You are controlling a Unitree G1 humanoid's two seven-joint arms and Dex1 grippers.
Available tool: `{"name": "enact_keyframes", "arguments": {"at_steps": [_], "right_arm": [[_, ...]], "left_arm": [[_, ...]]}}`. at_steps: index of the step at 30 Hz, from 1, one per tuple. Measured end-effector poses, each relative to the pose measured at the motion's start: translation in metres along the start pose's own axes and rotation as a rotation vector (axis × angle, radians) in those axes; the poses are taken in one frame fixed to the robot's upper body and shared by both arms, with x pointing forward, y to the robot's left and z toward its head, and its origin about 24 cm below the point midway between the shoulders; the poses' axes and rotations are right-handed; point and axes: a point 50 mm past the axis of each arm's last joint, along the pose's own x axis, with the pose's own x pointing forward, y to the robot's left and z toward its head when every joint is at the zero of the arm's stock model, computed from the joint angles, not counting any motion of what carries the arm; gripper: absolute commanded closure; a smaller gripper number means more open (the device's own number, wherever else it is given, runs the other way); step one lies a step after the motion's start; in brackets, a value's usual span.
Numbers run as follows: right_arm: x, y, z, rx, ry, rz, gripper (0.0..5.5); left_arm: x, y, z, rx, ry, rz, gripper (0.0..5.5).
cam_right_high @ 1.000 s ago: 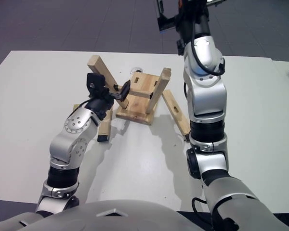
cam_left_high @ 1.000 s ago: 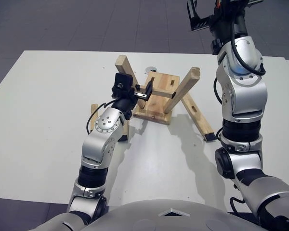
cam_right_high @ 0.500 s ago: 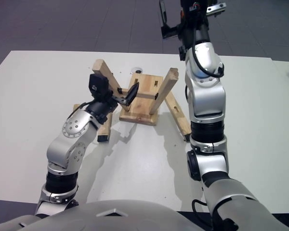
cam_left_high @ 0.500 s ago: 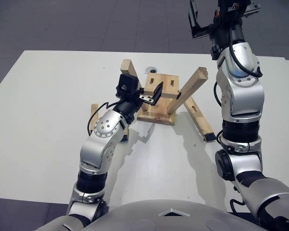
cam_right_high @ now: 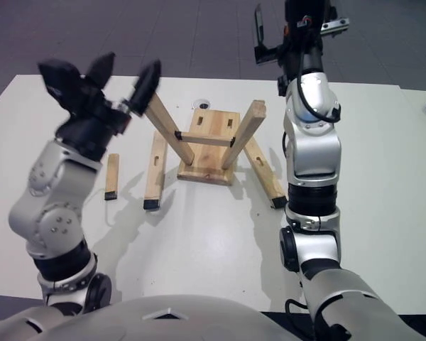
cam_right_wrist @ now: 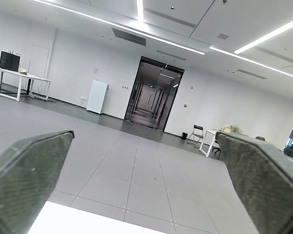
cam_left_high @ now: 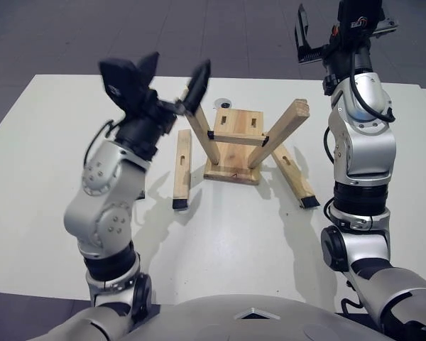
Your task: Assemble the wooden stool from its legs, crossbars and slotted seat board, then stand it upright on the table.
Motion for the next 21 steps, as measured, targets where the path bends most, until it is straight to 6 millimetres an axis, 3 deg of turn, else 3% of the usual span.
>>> {"name": "enact_keyframes", "arguments": {"at_steps": [2, 4, 9, 11, 13, 15, 17, 21], "right_arm": [[-0.001, 0.002, -0.001, -0.005, -0.009, 0.005, 0.10], [-0.005, 0.005, -0.007, 0.003, 0.008, 0.012, 0.10], [-0.008, 0.000, -0.013, 0.048, 0.028, -0.013, 0.10], [-0.008, -0.003, -0.013, 0.053, 0.029, -0.027, 0.10], [-0.008, -0.003, -0.013, 0.057, 0.027, -0.035, 0.10], [-0.008, -0.002, -0.013, 0.062, 0.030, -0.035, 0.10], [-0.008, -0.001, -0.014, 0.064, 0.034, -0.035, 0.10], [-0.007, 0.001, -0.015, 0.065, 0.041, -0.025, 0.10]], "left_arm": [[0.012, 0.005, 0.006, -0.005, -0.026, 0.011, 0.12], [0.036, 0.006, 0.014, -0.010, -0.067, 0.014, 0.12], [0.086, -0.016, 0.055, -0.016, -0.252, -0.077, 0.12], [0.095, -0.027, 0.069, 0.008, -0.295, -0.116, 0.12], [0.100, -0.029, 0.053, 0.100, -0.207, -0.109, 0.12], [0.096, -0.021, 0.009, 0.171, -0.020, -0.081, 0.12], [0.076, -0.009, -0.049, 0.196, 0.189, -0.049, 0.12], [0.070, -0.014, -0.053, 0.266, 0.129, -0.066, 0.12]]}}
